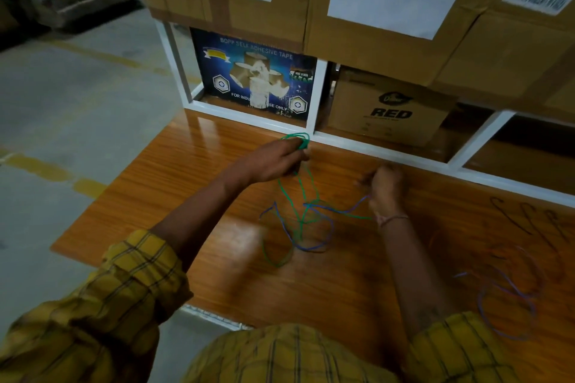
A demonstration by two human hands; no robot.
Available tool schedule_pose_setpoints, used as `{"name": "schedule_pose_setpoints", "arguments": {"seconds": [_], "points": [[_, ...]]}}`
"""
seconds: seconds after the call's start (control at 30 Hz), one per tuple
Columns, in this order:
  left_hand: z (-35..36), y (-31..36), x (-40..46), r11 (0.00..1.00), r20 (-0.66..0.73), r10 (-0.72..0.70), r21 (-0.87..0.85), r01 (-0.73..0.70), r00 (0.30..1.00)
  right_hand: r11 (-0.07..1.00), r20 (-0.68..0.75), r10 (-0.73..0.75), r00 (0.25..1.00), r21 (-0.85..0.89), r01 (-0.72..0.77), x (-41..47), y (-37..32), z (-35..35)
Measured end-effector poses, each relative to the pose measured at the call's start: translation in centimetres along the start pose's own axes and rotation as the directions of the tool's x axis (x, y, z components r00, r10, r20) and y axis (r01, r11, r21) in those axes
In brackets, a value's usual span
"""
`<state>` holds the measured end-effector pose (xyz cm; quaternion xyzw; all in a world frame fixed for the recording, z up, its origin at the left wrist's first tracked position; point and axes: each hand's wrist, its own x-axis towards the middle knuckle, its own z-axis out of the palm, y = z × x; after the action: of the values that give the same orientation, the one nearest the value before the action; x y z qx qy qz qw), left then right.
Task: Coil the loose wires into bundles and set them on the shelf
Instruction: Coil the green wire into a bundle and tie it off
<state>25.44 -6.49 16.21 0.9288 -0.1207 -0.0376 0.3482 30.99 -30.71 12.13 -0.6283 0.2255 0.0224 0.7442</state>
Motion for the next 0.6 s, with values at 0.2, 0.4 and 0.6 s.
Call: {"name": "schedule_pose_setpoints", "arguments": {"seconds": [0.2, 0.4, 0.6], "points": [[-0.6, -1.0, -1.3, 0.982, 0.004, -0.095, -0.166, 0.095, 0.995, 0.937, 0.488, -0.103, 0.867, -0.244, 0.249, -0.9, -0.4, 0.1], [-0.3, 0.2, -1.1, 0.993, -0.024, -0.028, -0.114, 0.025, 0.999, 0.889, 0.706, -0.095, 0.702, -0.258, 0.379, -3.6, 0.4, 3.0], [-0.4, 0.1, -0.9, 0.970, -0.027, -0.084, -0.233, 0.076, 0.996, 0.892, 0.732, -0.069, 0.678, -0.260, 0.371, -4.4, 1.0, 3.5]]}}
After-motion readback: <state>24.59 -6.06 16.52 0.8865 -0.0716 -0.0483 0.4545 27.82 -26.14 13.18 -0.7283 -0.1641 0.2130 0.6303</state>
